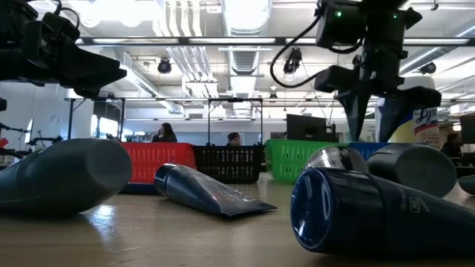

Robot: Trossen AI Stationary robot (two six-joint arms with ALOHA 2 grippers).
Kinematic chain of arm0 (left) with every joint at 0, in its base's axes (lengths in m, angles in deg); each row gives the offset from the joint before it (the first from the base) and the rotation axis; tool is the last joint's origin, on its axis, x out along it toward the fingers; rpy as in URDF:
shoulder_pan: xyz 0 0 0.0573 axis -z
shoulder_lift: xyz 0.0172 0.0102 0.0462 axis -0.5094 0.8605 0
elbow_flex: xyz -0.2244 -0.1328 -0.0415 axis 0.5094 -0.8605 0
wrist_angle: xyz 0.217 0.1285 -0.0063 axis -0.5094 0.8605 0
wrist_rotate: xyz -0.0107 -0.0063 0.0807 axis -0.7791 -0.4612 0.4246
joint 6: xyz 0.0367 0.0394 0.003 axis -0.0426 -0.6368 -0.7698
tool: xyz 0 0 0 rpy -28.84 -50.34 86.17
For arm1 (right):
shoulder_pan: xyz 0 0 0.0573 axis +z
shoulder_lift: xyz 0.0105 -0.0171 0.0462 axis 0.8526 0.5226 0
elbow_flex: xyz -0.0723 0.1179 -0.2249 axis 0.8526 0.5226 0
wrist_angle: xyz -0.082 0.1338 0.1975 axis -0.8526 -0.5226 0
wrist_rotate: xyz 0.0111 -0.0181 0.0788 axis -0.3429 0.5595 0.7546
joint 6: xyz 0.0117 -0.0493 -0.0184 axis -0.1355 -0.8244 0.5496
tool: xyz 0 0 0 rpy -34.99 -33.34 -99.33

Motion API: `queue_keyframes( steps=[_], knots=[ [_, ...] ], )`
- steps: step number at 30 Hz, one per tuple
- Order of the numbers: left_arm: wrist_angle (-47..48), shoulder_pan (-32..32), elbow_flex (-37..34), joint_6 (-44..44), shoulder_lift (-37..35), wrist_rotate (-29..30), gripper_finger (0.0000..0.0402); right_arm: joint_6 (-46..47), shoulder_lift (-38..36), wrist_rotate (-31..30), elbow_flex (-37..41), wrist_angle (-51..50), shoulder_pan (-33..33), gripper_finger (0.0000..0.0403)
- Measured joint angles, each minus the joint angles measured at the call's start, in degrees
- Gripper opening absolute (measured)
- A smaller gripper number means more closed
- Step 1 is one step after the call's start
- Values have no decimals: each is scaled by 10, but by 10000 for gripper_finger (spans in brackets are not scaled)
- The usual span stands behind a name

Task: Pick & Place Travel size toiletries
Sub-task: Put the black deodorant into the green bin

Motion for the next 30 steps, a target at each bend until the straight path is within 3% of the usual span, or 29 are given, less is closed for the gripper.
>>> queue_keyframes(
  steps=[5, 8, 13, 17, 24, 30],
  knots=[
    [0, 0, 0, 0, 0, 0, 193, 3, -11, -12, -31, -50, 57, 290],
    [0, 0, 0, 0, 0, 0, 193, 20, -12, 13, -54, -61, 120, 312],
    [0, 0, 0, 0, 0, 0, 193, 126, 17, 95, -52, -48, 241, 332],
    [0, 0, 0, 0, 0, 0, 193, 221, 59, 112, -50, 11, 313, 347],
    [0, 0, 0, 0, 0, 0, 193, 267, 135, 112, -53, 48, 334, 364],
    [0, 0, 0, 0, 0, 0, 193, 249, 186, 123, -45, 46, 333, 327]
  ],
)
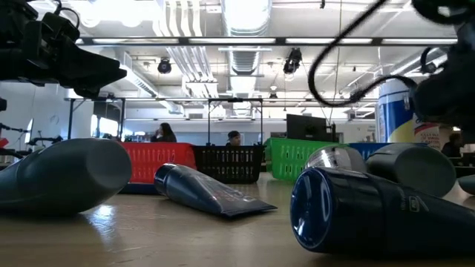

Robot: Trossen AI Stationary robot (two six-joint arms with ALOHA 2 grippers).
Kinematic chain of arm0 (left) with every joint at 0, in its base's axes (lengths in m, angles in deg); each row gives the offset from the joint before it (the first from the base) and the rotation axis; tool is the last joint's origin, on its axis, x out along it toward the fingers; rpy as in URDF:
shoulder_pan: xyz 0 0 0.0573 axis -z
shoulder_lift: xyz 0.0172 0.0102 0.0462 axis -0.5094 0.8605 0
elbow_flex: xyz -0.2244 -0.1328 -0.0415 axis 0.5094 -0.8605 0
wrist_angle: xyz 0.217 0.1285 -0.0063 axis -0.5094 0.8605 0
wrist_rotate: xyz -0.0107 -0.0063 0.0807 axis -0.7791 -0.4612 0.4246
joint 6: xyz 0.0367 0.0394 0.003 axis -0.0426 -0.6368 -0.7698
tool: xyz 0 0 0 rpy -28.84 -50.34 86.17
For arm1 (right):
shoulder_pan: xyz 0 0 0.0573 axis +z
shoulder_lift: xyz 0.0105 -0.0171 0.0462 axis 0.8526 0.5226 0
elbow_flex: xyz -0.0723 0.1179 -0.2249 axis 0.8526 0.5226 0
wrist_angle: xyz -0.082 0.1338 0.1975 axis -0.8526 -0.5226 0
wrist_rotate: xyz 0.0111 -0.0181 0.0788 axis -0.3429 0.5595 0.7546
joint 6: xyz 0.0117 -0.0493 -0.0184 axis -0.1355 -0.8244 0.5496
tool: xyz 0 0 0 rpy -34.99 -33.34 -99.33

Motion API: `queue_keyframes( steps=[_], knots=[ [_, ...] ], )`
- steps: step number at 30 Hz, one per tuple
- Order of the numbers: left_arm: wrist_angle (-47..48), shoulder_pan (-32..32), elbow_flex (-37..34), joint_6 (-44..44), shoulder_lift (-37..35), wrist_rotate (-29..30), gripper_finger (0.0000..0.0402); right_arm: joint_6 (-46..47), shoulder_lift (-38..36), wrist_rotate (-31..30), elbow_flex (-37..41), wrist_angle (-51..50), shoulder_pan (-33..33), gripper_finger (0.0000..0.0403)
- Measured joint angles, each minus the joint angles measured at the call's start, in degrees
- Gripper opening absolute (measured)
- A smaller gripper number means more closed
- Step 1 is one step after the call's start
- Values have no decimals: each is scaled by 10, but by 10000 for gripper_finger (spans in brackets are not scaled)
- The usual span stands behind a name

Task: Pick & Place Travel size toiletries
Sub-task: Put the black deodorant into the green bin

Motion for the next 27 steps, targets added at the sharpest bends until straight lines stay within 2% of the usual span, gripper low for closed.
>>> queue_keyframes(
  steps=[4, 8, 11, 14, 17, 19, 22, 25, 27],
  knots=[
    [0, 0, 0, 0, 0, 0, 193, -5, 6, 14, -1, 17, -1, 268],
    [0, 0, 0, 0, 0, 0, 193, 2, -12, -2, -11, 32, -13, 200],
    [0, 0, 0, 0, 0, 0, 193, -2, -41, -47, -28, 33, -33, 200],
    [0, 0, 0, 0, 0, 0, 193, 1, -74, -124, -54, 21, -60, 200],
    [0, 0, 0, 0, 0, 0, 193, -20, -107, -194, -94, 7, -108, 200],
    [0, 0, 0, 0, 0, 0, 193, -65, -114, -217, -115, -6, -156, 200],
    [0, 0, 0, 0, 0, 0, 193, -154, -104, -201, -123, 3, -243, 206],
    [0, 0, 0, 0, 0, 0, 193, -237, -80, -129, -118, 38, -315, 211],
    [0, 0, 0, 0, 1, 0, 193, -270, -61, -106, -112, 43, -343, 211]
  ],
)
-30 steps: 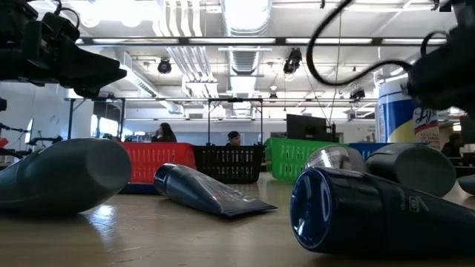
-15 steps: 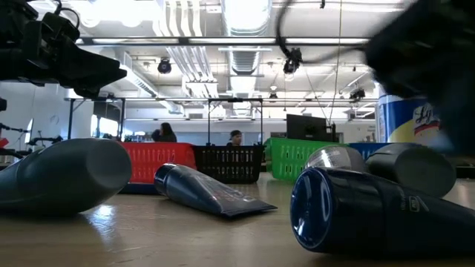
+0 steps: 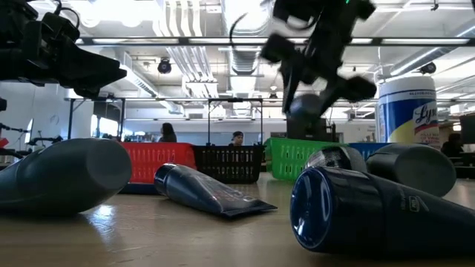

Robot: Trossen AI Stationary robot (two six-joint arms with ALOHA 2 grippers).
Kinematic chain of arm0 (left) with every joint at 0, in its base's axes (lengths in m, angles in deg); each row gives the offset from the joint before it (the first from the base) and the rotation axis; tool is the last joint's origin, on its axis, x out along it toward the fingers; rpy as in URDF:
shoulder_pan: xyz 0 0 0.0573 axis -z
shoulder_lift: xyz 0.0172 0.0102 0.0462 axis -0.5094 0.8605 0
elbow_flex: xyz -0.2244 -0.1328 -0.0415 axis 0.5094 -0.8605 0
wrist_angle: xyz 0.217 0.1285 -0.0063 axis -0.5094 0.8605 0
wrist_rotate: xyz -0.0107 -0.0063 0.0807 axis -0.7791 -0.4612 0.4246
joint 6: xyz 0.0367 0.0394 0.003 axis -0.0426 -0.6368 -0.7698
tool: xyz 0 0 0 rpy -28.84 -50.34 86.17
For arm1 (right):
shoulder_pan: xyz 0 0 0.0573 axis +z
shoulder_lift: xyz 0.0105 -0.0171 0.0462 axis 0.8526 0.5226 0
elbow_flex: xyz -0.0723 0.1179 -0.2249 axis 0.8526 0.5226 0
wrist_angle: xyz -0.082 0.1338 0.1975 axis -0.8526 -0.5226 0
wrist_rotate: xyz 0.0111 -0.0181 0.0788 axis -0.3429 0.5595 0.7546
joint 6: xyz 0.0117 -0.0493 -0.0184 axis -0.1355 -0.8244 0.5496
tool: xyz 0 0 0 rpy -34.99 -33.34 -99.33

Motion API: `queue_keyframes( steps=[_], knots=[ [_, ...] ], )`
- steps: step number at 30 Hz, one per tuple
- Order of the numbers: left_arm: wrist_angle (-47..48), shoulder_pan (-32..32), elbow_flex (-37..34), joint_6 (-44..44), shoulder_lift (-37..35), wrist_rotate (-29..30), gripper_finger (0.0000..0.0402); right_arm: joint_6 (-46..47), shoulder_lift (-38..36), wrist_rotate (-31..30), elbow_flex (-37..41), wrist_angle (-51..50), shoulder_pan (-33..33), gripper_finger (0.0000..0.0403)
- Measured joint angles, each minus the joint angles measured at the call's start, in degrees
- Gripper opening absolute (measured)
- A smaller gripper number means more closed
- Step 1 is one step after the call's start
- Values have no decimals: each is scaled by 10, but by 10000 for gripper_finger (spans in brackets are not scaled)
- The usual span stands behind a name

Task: Pick & Place Travel size toiletries
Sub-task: Put the black deodorant into the green bin

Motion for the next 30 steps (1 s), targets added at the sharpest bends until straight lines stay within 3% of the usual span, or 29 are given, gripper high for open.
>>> queue_keyframes(
  steps=[4, 9, 13, 24, 30],
  knots=[
    [0, 0, 0, 0, 0, 0, 193, -19, 22, -4, 3, 1, -32, 225],
    [0, 0, 0, 0, 0, 0, 193, -37, 21, -39, -3, 1, -40, 274],
    [0, 0, 0, 0, 0, 0, 193, -56, 20, -23, -4, 1, -38, 309],
    [-22, 0, 0, 0, 0, 12, 193, -31, -16, -8, -4, -13, 66, 362],
    [-78, 0, 0, 235, 0, 39, 193, 103, -19, 66, -3, -34, 141, 358]
  ],
)
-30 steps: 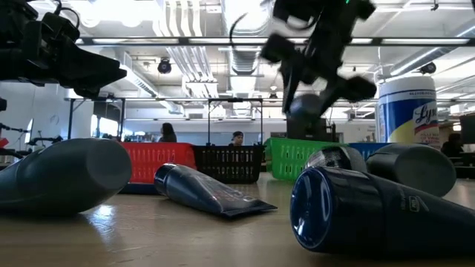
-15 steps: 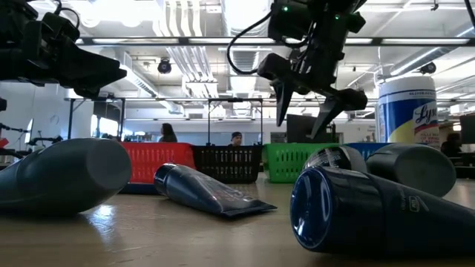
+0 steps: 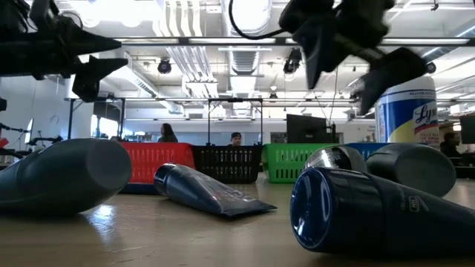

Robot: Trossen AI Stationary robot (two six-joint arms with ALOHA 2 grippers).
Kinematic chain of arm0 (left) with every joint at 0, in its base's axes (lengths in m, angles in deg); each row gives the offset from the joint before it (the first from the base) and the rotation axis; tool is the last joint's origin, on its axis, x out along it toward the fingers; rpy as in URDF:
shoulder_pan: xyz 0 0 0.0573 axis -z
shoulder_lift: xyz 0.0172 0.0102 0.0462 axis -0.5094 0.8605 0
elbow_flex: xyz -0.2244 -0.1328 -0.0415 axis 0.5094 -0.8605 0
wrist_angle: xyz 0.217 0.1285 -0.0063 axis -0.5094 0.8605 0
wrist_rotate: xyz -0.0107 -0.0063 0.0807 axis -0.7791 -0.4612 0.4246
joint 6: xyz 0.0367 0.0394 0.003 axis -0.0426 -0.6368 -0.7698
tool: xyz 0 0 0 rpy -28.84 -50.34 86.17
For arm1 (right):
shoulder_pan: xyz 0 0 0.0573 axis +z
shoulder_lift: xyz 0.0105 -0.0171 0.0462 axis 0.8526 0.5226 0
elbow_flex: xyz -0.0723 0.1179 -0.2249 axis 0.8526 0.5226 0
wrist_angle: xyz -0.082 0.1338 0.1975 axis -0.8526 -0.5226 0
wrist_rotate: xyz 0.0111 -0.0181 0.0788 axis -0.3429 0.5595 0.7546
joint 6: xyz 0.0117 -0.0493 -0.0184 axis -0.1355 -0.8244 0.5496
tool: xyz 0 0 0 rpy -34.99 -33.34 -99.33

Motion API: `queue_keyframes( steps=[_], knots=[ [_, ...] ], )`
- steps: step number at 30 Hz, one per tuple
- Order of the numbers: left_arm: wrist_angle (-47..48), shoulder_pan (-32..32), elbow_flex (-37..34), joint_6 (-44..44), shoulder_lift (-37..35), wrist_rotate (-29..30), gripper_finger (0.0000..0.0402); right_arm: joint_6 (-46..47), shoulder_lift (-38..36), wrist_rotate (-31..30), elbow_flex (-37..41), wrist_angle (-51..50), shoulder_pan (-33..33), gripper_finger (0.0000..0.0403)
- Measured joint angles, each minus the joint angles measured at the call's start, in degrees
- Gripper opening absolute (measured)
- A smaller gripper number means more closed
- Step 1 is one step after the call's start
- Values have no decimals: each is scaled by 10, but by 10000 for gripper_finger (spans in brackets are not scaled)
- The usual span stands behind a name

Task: Pick & Place Travel size toiletries
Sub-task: Put the black deodorant into the green bin

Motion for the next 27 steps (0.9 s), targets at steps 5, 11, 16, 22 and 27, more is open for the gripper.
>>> queue_keyframes(
  steps=[5, 11, 16, 22, 27],
  knots=[
    [-8, 0, 0, 103, 0, 31, 193, 102, 16, -12, 1, 1, 58, 348],
    [18, 0, 0, 229, 9, 65, 193, 211, 21, -15, 11, 3, 109, 339],
    [61, 1, 0, 246, 34, 38, 193, 273, 21, -17, 42, 55, 130, 347],
    [62, 1, 0, 247, 61, 34, 193, 290, 31, -33, 98, 139, 132, 359],
    [61, 1, 0, 247, 66, 34, 193, 282, 73, -24, 90, 161, 133, 350]
  ],
)
